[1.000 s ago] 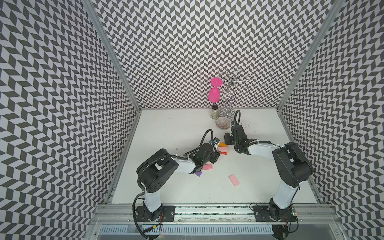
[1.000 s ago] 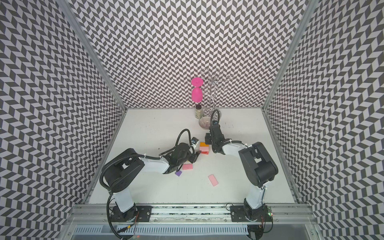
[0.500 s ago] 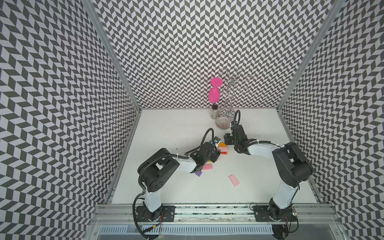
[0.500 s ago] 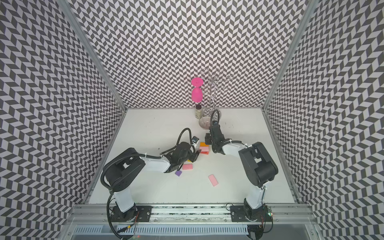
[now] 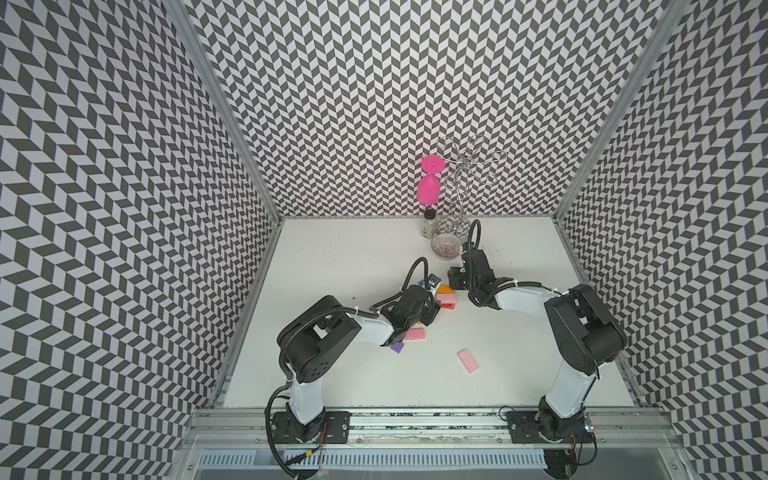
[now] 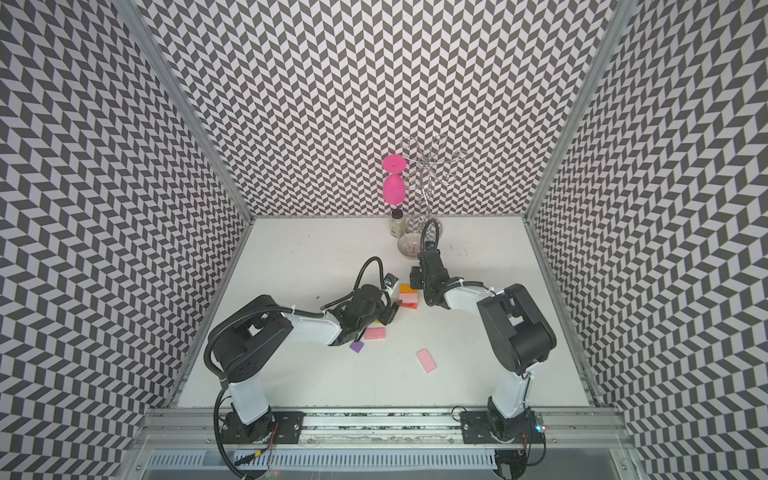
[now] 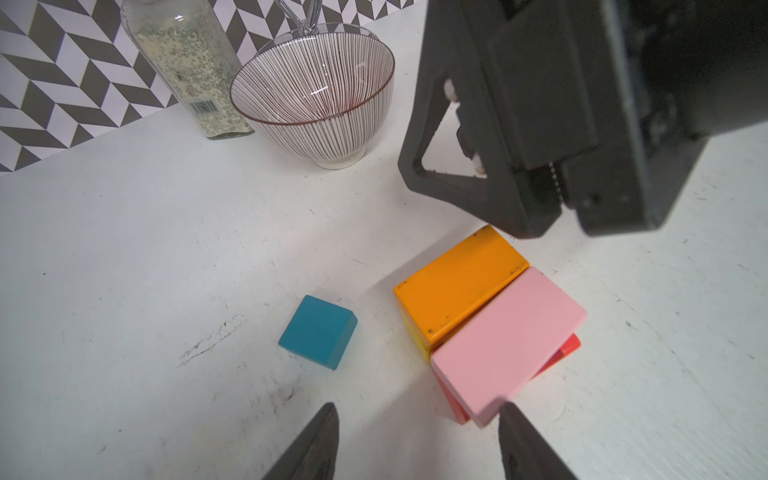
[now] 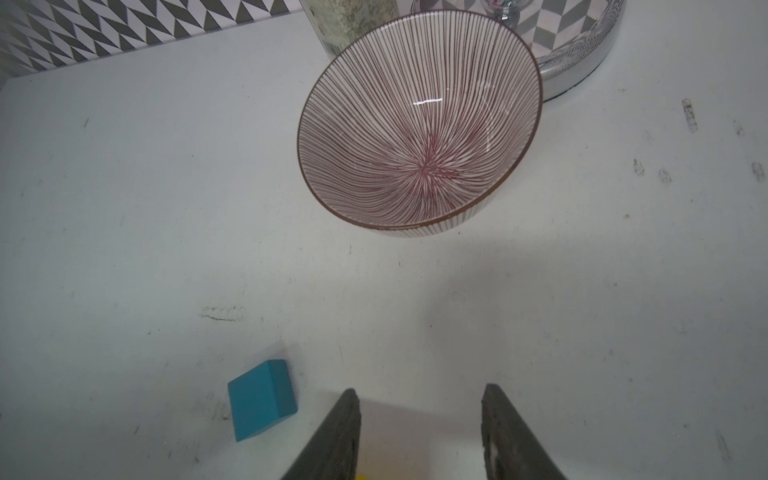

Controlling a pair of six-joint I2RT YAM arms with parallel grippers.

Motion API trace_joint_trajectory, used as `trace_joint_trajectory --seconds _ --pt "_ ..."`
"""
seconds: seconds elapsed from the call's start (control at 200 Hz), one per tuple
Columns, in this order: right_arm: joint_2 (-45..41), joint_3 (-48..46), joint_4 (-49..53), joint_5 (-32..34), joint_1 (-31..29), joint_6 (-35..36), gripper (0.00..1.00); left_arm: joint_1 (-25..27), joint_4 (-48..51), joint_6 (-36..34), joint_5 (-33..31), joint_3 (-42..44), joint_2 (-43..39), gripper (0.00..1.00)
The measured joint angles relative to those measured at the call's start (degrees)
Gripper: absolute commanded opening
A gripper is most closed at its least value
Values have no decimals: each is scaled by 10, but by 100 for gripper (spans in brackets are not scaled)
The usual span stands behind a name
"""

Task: Build the wood block tower

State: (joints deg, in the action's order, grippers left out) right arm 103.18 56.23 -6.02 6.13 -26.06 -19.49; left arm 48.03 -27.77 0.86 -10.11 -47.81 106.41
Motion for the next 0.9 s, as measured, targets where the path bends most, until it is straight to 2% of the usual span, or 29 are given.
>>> trace_joint_trajectory --seconds 0.901 --pt "0 0 0 0 0 0 47 0 5 0 -9 -13 5 62"
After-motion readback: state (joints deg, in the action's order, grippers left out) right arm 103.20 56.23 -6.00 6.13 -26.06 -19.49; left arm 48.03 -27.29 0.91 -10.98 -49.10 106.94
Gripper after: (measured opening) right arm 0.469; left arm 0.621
